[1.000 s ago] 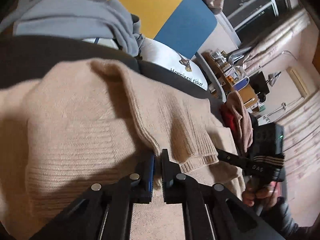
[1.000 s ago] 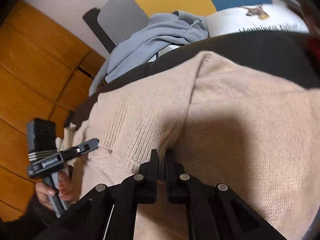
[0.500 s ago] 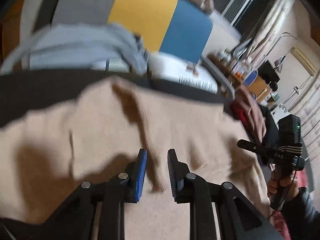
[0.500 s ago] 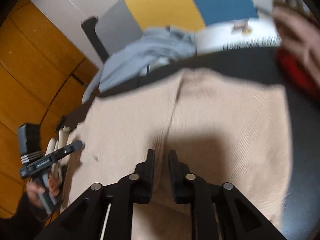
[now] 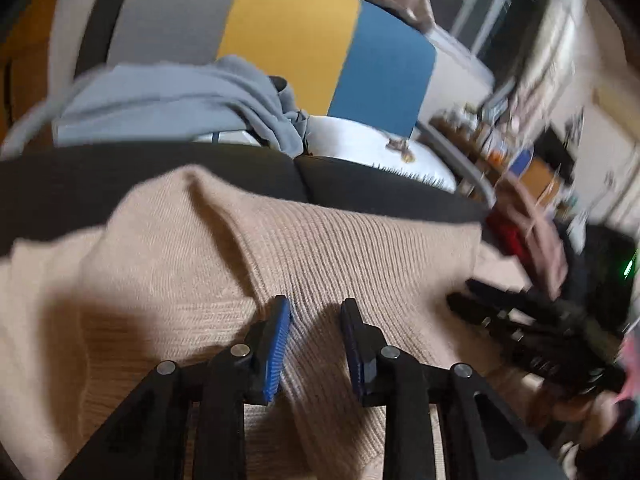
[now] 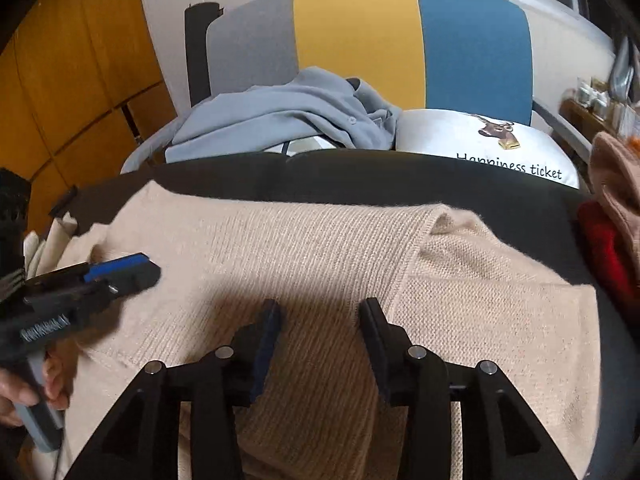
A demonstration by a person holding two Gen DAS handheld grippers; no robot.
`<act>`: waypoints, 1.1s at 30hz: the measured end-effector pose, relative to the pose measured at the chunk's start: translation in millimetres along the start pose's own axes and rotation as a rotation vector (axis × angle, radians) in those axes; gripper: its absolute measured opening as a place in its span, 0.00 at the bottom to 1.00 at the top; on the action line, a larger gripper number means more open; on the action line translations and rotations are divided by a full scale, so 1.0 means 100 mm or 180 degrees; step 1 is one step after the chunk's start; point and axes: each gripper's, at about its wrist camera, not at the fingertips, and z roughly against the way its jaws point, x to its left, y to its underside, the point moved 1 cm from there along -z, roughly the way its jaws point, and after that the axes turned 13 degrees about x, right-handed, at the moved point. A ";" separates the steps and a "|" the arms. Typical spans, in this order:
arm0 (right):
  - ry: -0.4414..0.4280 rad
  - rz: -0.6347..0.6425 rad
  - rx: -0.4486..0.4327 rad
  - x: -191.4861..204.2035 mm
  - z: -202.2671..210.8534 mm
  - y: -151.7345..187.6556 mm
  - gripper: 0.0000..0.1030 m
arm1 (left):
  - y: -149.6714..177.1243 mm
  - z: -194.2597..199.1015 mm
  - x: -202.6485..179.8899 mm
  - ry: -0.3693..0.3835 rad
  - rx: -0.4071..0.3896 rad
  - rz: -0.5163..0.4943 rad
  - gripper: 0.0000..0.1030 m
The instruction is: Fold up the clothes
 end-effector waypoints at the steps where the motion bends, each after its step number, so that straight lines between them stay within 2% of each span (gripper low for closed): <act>1: 0.0012 0.0037 -0.0001 0.00 0.03 0.03 0.42 | 0.03 0.01 0.03 0.0082 -0.0023 0.0053 0.25; 5: -0.0178 -0.0049 -0.0014 -0.14 0.08 0.03 0.42 | 0.02 -0.02 0.12 0.0211 -0.0031 0.0176 0.23; 9: -0.0167 -0.0024 -0.0038 -0.07 0.05 0.04 0.44 | 0.03 0.01 0.13 0.0238 -0.0070 0.0282 0.23; 12: -0.0185 -0.0029 -0.0044 -0.07 0.01 0.04 0.45 | 0.14 0.25 0.22 0.0252 -0.0199 0.0627 0.31; 15: -0.0193 -0.0035 -0.0047 -0.08 -0.03 0.01 0.45 | 0.36 0.72 0.41 -0.0148 -0.0466 0.0776 0.34; 16: -0.0178 -0.0027 -0.0049 -0.07 -0.02 0.02 0.46 | 0.41 0.90 0.53 -0.0388 -0.0534 0.0801 0.34; 18: -0.0141 -0.0014 -0.0054 -0.04 -0.01 0.04 0.46 | 0.43 1.16 0.74 -0.0703 -0.0551 0.0809 0.36; 22: -0.0087 -0.0003 -0.0059 -0.01 0.00 0.05 0.49 | 0.28 1.81 1.49 -0.0888 -0.0651 0.1285 0.40; 24: -0.0061 0.0002 -0.0061 0.01 0.01 0.06 0.51 | 0.17 2.13 1.94 -0.0803 -0.0713 0.1657 0.45; 27: -0.0050 0.0000 -0.0063 0.01 0.01 0.07 0.51 | 0.02 2.46 2.66 -0.0920 -0.0675 0.2147 0.47; 30: -0.0057 -0.0008 -0.0061 0.01 0.01 0.07 0.52 | 0.03 2.58 3.40 -0.0953 -0.0417 0.2647 0.48; 31: -0.0068 -0.0015 -0.0061 0.00 0.01 0.06 0.52 | 0.07 2.55 3.64 -0.0779 -0.0309 0.2825 0.49; 33: -0.0090 -0.0029 -0.0060 -0.01 0.00 0.06 0.53 | 0.18 2.49 3.93 -0.0623 -0.0183 0.3091 0.49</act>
